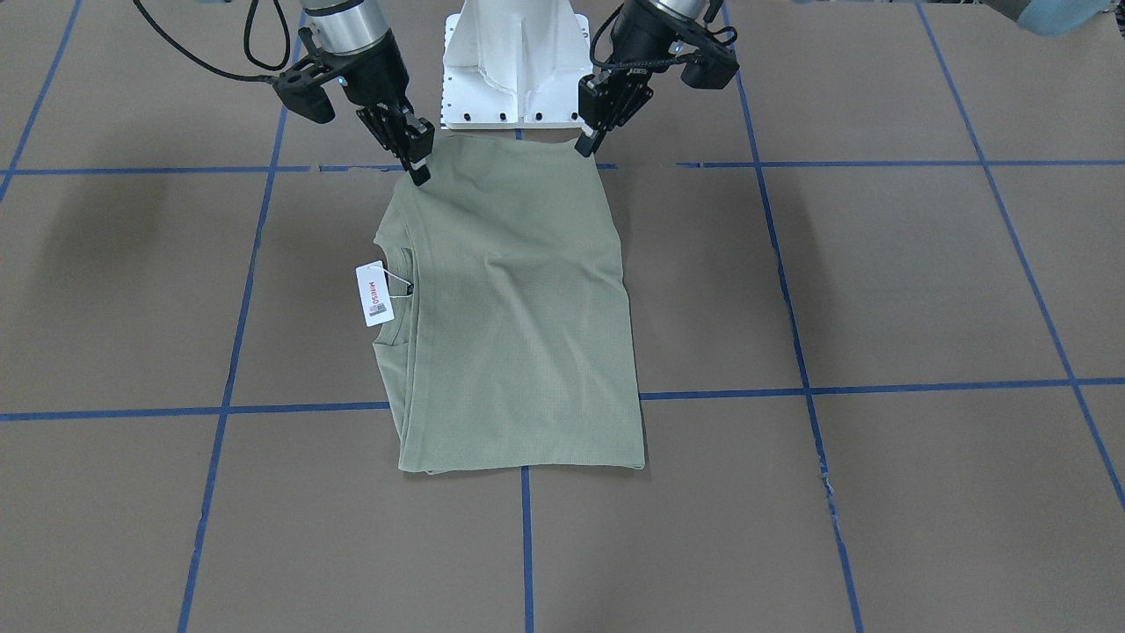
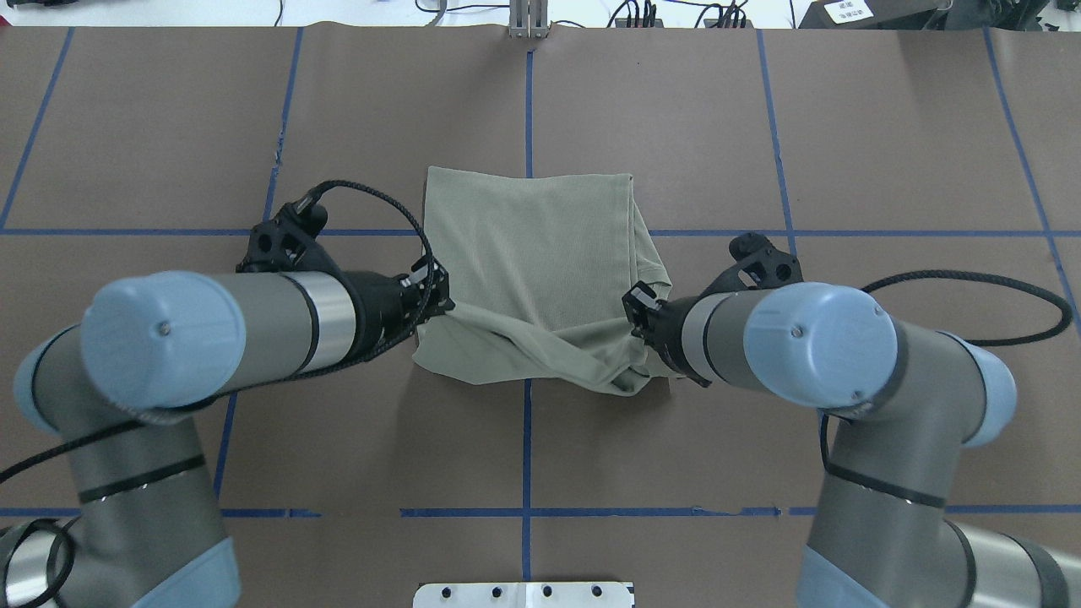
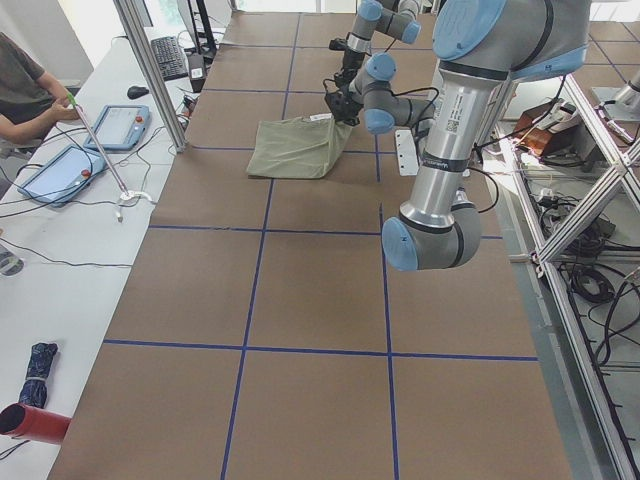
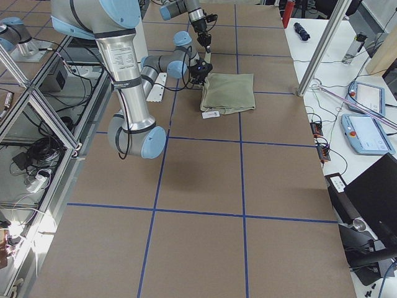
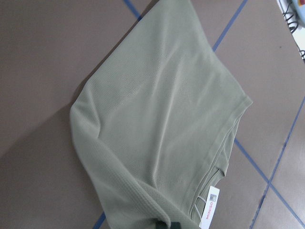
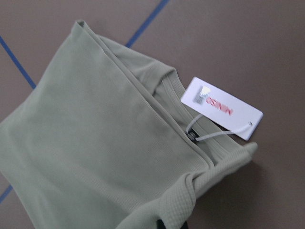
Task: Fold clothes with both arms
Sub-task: 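Grasp both near corners and fold them toward the far edge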
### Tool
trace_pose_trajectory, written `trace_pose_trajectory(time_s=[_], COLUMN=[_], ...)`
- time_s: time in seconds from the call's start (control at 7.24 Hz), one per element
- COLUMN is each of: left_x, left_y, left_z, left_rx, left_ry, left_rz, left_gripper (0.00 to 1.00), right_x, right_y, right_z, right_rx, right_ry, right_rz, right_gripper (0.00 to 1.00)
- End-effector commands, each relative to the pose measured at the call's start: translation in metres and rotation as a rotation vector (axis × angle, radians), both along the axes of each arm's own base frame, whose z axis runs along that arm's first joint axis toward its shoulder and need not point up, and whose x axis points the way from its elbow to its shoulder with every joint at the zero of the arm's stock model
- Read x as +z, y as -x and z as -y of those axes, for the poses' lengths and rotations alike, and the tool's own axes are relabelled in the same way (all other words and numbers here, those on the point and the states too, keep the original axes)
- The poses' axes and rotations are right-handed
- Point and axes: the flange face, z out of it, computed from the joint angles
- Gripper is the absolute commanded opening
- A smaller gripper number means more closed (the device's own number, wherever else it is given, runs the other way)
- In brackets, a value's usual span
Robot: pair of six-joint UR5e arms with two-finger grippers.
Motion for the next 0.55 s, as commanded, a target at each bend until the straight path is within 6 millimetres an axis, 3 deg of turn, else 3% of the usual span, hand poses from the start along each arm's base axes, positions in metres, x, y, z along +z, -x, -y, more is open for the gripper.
trace_pose_trajectory(time_s=[0.0,0.14,0.28,0.41], left_x=[0.032,0.054,0.065,0.068], left_y=[-0.009,-0.022,-0.02,-0.021], left_z=[0.068,0.086,0.102,0.114], left_rx=[-0.057,-0.069,-0.086,-0.092], left_ry=[-0.055,-0.061,-0.076,-0.087], left_rz=[0.072,0.066,0.068,0.09], left_gripper=[0.0,0.0,0.0,0.0], right_x=[0.015,0.018,0.019,0.031], right_y=[0.032,0.05,0.06,0.055], right_z=[0.078,0.111,0.149,0.17], right_rx=[0.049,0.056,0.047,0.036], right_ry=[0.002,0.011,0.025,0.038], right_rz=[-0.101,-0.122,-0.11,-0.067], right_gripper=[0.0,0.0,0.0,0.0])
